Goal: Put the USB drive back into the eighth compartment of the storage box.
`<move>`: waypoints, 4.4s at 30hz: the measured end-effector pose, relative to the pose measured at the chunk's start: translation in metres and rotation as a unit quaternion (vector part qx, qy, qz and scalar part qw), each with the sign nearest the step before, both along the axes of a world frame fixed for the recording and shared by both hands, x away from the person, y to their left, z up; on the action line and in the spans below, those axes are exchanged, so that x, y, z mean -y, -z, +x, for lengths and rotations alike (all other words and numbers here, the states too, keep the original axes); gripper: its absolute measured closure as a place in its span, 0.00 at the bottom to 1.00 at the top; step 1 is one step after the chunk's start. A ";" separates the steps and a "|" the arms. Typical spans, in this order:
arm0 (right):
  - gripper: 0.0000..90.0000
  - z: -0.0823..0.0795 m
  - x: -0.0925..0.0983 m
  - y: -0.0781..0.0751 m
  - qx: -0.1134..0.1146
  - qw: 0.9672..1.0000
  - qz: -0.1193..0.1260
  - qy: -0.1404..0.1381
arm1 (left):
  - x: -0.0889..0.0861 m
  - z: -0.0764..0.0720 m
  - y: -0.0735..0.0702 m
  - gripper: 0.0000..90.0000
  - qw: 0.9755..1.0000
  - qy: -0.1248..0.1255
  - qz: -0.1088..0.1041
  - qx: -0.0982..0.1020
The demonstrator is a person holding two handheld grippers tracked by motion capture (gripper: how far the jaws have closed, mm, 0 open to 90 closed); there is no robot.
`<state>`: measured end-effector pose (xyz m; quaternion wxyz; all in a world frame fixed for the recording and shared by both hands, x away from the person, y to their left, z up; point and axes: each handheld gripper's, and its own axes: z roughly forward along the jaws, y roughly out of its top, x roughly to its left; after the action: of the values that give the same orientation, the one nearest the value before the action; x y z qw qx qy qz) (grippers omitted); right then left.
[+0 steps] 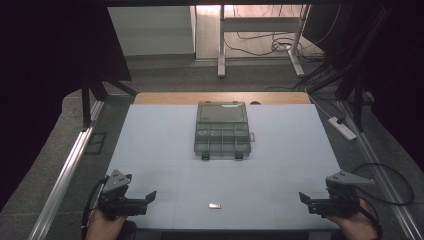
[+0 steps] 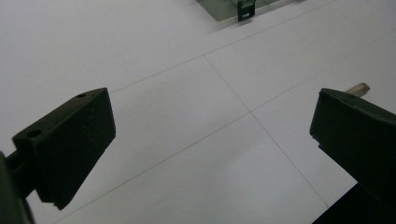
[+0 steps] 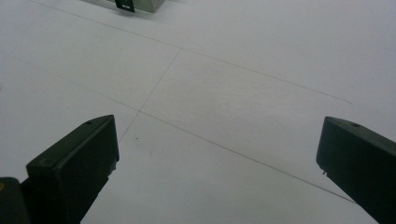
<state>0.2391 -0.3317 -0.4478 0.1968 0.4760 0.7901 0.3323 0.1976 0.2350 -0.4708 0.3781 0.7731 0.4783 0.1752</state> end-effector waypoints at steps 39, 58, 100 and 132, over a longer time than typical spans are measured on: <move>0.00 0.012 -0.015 -0.003 -0.018 0.996 0.026 -0.083 | 0.002 0.000 0.000 0.02 1.000 0.001 0.010 -0.001; 0.00 0.023 -0.037 -0.001 -0.026 0.990 0.033 -0.133 | 0.002 0.001 0.001 0.02 1.000 0.000 0.011 -0.003; 0.00 0.039 -0.111 0.009 -0.050 0.974 0.021 -0.222 | 0.002 0.002 0.001 0.02 1.000 0.001 0.013 -0.006; 0.00 0.049 -0.166 0.019 -0.079 0.958 -0.005 -0.275 | 0.002 0.002 0.001 0.02 1.000 0.002 0.012 -0.007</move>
<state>0.2885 -0.1652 -0.4671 0.0369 0.2646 0.9050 0.3311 0.1998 0.2327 -0.4719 0.3658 0.7799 0.4768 0.1747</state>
